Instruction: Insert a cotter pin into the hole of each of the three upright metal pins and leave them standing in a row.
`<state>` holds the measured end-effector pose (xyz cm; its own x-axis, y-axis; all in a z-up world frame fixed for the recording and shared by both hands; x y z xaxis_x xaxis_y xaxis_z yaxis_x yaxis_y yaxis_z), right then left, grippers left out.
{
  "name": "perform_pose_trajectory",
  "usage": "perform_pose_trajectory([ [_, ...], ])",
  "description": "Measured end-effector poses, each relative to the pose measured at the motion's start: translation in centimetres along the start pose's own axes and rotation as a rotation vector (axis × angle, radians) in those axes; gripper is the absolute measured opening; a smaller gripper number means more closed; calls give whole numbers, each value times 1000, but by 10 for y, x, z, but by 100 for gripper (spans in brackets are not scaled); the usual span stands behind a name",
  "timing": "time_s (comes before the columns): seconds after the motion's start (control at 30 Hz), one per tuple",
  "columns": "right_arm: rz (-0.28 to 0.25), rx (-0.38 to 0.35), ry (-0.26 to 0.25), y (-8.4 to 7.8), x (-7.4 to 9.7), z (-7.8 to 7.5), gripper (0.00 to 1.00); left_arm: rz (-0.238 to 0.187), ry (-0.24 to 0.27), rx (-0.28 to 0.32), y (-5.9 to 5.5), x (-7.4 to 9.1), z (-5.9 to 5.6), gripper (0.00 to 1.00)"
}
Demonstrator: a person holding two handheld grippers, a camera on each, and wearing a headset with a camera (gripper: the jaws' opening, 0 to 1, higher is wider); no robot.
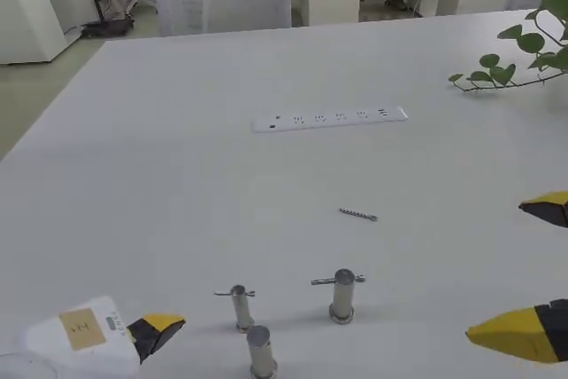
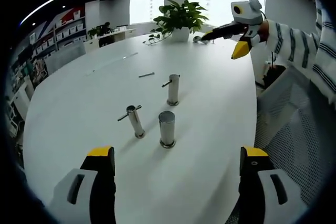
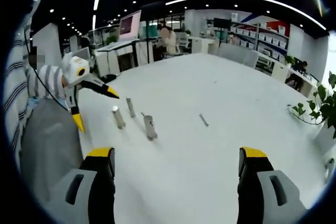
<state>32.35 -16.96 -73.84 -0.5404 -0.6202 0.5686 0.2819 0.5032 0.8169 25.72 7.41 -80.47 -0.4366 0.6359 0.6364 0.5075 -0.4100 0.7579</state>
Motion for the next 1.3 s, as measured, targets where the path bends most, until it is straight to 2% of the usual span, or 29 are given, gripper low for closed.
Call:
perform_pose_trajectory([
  [0.27, -2, 27, 12, 10, -16, -15, 98, 3, -2, 16, -2, 0, 1, 99],
  [0.57, 10, 30, 52, 12, -42, -25, 97, 1, -5, 20, -2, 0, 0, 99],
  [0.9, 55, 73, 88, 11, -71, -31, 94, -6, 10, 27, -2, 3, 3, 98],
  [1.0, 69, 82, 113, 9, -80, -33, 91, -9, 10, 29, -2, 4, 3, 98],
  [1.2, 84, 71, 144, 8, -100, -38, 86, -3, 15, 36, -4, 5, 5, 98],
  [1.3, 114, 111, 158, 8, -109, -40, 85, -2, 15, 40, -4, 5, 5, 98],
])
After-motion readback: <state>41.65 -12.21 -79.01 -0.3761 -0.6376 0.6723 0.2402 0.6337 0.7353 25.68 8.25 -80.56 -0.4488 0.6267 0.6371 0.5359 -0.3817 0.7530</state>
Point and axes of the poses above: the centre of the closed fingertips' face, and the gripper's own axes: x roughly backward along the fingers, z roughly to its left, y roughly out of its top, the point moved 3 cm from there along x, roughly backward along the fingers, and after that the axes turned 6 degrees about x, right-handed, at the moved point
